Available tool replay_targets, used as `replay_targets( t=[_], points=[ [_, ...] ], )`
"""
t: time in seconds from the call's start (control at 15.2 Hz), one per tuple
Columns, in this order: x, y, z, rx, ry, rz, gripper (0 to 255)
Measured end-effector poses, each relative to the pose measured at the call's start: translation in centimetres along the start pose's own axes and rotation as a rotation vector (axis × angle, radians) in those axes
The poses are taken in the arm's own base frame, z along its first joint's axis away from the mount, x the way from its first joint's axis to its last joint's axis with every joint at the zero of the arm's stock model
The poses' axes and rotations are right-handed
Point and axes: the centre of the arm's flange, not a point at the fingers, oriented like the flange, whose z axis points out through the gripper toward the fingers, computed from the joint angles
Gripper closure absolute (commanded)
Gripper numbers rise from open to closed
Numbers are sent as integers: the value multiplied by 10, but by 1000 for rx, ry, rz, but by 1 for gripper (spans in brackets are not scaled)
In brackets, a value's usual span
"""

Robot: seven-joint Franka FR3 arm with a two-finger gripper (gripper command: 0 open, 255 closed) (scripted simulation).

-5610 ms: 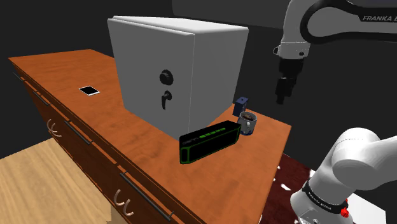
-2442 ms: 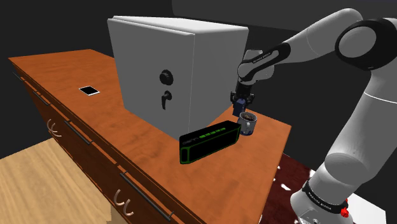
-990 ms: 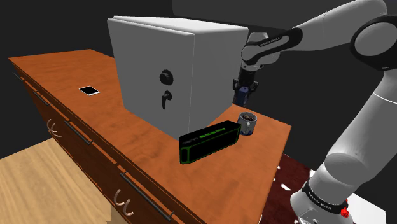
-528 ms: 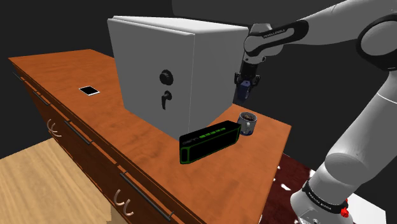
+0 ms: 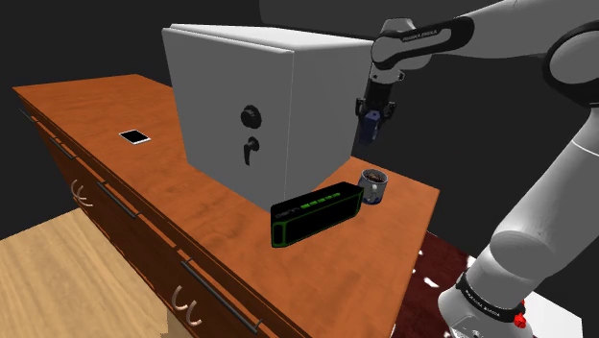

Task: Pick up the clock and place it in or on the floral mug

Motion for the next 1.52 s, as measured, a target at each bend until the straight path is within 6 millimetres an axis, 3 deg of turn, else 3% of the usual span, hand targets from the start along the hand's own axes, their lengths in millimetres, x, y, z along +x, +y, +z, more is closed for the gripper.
replay_targets(
  t=[0.13,0.26,1.12,1.25,1.52],
  points=[
    [0,1,-9,0,0,0,255],
    [-17,1,-13,0,0,0,255],
    [-182,10,-34,1,-1,-1,255],
    [-193,8,-27,0,0,-1,255],
    [-197,8,-5,0,-1,0,255]
  ],
)
